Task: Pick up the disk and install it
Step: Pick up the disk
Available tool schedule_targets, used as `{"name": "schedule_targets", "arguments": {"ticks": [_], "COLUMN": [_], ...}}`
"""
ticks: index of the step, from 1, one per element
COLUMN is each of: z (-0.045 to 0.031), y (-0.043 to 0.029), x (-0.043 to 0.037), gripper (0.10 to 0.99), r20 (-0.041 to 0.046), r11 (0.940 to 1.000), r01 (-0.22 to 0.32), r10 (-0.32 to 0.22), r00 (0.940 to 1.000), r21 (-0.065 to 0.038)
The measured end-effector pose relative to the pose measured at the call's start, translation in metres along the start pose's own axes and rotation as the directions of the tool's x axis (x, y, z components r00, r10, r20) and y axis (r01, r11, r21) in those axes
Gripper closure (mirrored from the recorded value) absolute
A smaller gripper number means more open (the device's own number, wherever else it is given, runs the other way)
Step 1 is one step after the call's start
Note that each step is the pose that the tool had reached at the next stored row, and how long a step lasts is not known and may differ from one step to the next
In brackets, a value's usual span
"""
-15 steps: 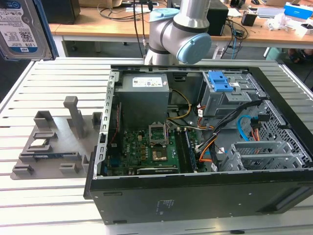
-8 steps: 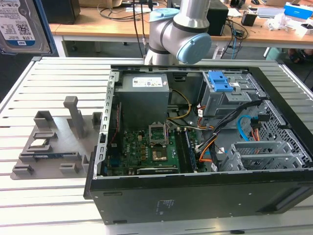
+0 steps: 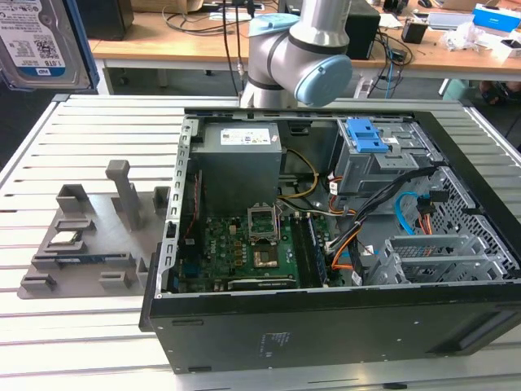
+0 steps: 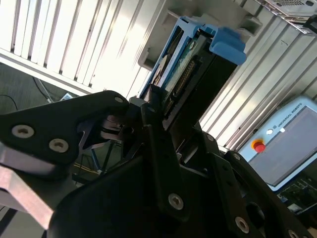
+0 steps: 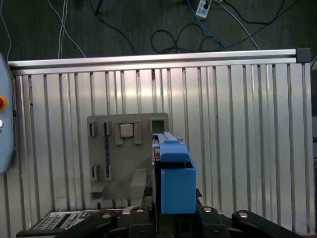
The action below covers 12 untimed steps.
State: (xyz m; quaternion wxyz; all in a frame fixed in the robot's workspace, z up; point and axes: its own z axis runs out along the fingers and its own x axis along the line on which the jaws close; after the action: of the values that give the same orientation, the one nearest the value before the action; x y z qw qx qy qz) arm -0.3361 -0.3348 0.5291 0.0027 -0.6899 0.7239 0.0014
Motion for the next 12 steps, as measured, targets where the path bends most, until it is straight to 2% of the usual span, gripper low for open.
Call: {"name": "schedule_targets", "arguments": {"ticks": [7, 12], "z": [0.0001, 0.0001], "y": [-0.0228, -0.0431], "x": [-0.0011, -0.0021], "gripper": [0.725, 0.725], "r20": [0.0000, 0.0000], "r11": [1.0000, 1.0000], "r01": [0.000, 0.000], "r10": [0.000, 0.000], "r00": [1.0000, 1.0000], "r21": [0.000, 0.000]}}
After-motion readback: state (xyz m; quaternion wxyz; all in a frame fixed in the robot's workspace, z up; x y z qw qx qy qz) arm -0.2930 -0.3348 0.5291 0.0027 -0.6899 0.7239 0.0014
